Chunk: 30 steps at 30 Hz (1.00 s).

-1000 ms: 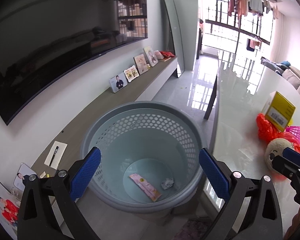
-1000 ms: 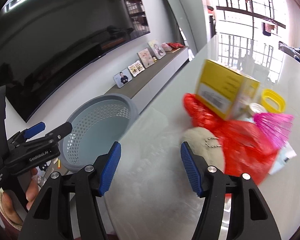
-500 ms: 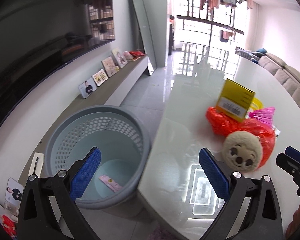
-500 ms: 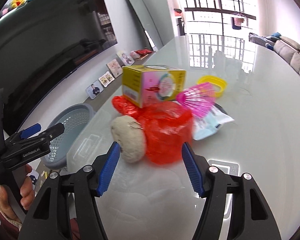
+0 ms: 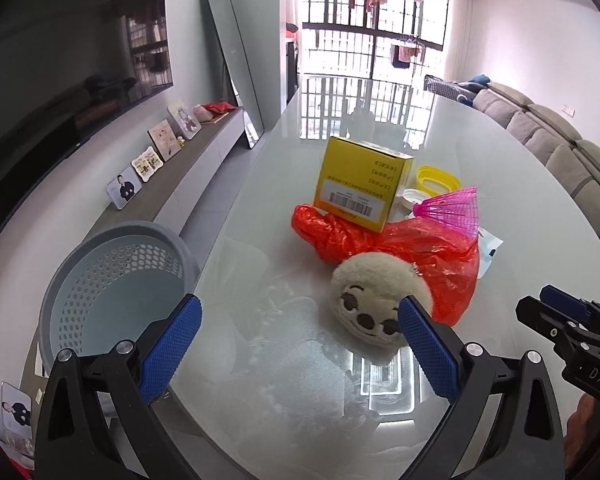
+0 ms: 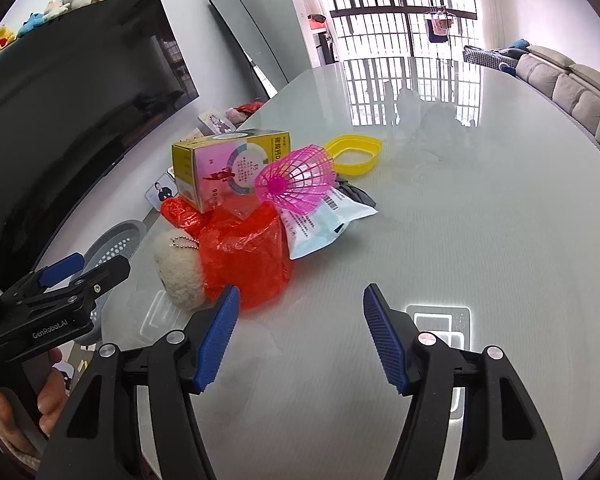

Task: Collect trash
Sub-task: 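Move both open grippers back toward the remaining items on the table, then grasp the white plush toy keychain with the left gripper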

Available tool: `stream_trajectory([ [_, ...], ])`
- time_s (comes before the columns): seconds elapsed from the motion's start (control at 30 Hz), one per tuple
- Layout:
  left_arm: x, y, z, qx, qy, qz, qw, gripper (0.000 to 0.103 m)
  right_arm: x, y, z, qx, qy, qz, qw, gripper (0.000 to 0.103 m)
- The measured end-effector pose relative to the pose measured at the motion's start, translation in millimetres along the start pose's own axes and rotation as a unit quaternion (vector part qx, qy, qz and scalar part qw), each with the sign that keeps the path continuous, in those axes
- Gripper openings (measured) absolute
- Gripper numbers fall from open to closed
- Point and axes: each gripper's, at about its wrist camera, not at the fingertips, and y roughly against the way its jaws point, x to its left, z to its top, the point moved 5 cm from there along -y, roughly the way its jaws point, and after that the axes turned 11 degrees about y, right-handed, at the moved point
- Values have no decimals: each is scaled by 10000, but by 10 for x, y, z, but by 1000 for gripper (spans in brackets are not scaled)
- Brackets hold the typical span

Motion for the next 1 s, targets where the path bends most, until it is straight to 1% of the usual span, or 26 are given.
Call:
stream_trajectory([
  [0.1,-148,-28,8,-5,-78,-34,10000,97,-90,21,31,-44,-31,-14,10000,62],
  [0.27,-266,-190,27,159,-136,-17,9998,97,-219,13,65,-77,-138,10,9999,62],
  [0.57,-336,-373,20,312,-120,69,9994,97,-317,-115,40,31,-258,170,9995,62],
  [0.87,-326,-560,-1,422,-28,-93,9991,96,-337,-203,60,79,-247,289,9992,62],
  [0.93,-338,-579,-7,457,-27,-159,9988,91,-343,-211,56,84,-258,297,9992,62],
  [0.97,-347,-586,-15,487,-31,-218,9986,81,-346,-210,57,83,-267,300,9992,62],
  [1.0,-346,-593,-12,515,-47,-257,9983,76,-352,-201,59,80,-274,299,9991,62],
])
